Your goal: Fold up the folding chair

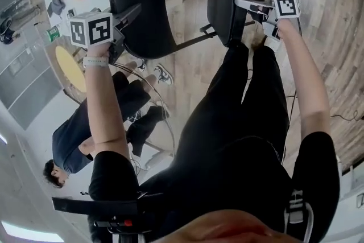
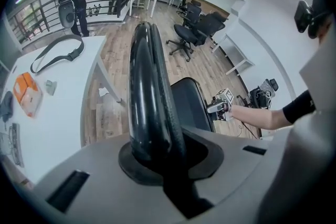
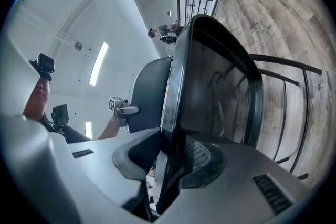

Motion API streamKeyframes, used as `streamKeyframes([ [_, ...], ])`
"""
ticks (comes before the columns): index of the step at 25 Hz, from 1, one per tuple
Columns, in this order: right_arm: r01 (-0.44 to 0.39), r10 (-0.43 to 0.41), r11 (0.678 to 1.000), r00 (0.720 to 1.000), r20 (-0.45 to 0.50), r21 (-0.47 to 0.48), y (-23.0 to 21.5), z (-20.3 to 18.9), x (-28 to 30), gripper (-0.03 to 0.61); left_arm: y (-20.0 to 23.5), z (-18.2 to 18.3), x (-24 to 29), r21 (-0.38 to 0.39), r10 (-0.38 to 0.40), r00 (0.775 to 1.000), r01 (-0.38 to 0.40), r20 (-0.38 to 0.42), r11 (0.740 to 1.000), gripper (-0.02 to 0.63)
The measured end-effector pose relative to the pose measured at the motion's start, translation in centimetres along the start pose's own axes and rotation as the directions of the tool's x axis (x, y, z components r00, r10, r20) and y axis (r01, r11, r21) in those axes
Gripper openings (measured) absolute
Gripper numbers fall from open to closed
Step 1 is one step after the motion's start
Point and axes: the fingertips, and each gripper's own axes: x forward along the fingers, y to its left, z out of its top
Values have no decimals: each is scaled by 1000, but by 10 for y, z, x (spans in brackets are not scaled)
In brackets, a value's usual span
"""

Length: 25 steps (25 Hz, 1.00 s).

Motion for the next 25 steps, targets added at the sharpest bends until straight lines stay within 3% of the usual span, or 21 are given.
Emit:
streamKeyframes([
  [3,-33,31,999,998,46,29,6,5,29,107,5,0,-3,0,13,1000,-13,-1,1000,55],
  [8,3,-6,999,995,96,36,11,8,73,110,14,1,-9,11,18,1000,-18,-4,1000,55],
  [14,143,-142,989,989,39,-27,-4,17,139,115,45,-3,-24,3,38,999,-38,11,999,55],
  [25,237,-237,971,971,16,-9,-25,23,238,123,99,-13,-39,-4,35,999,-35,12,999,55],
])
